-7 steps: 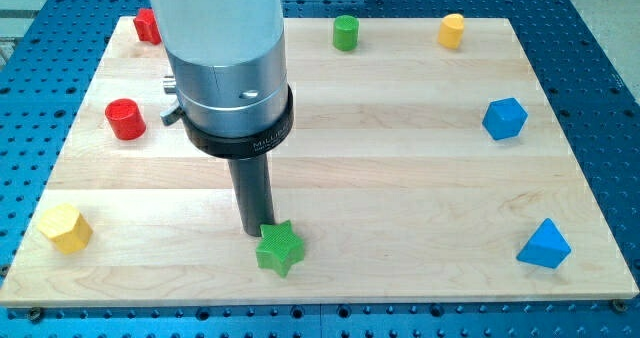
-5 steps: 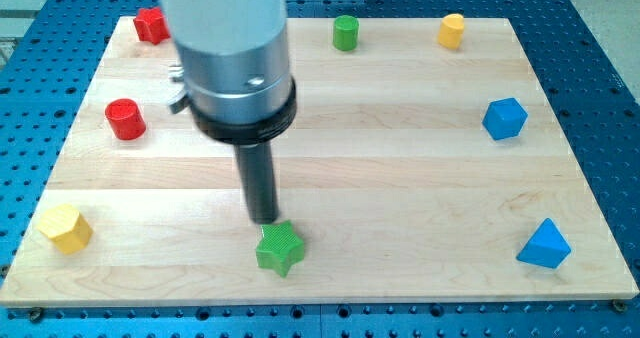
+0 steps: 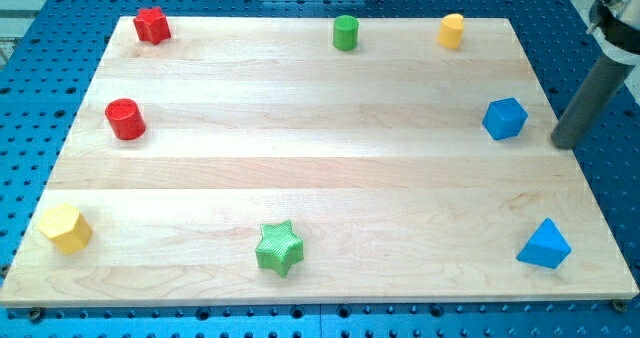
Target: Place the blue blocks at the center of the board
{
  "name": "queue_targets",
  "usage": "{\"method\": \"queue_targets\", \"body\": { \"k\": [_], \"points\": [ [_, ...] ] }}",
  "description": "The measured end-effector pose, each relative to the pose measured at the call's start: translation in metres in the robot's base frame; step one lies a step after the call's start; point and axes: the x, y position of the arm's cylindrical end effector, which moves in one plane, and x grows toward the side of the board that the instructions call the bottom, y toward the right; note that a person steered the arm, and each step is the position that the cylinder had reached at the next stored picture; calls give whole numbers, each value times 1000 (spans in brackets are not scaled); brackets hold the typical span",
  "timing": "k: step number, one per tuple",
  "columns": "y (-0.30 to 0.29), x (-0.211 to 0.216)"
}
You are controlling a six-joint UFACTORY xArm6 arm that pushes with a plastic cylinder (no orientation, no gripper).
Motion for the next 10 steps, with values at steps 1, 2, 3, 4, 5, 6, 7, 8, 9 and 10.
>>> {"method": "queue_targets", "body": {
  "k": [1,2,3,4,5,6,7,8,9,10],
  "points": [
    [-2,-10],
    [-38,-25],
    [-132,-21],
    [-239,-21],
    [-278,-19],
    [-266,-15],
    [-191,-9],
    [-72,16],
    [-2,71],
    [-4,153]
  ]
}}
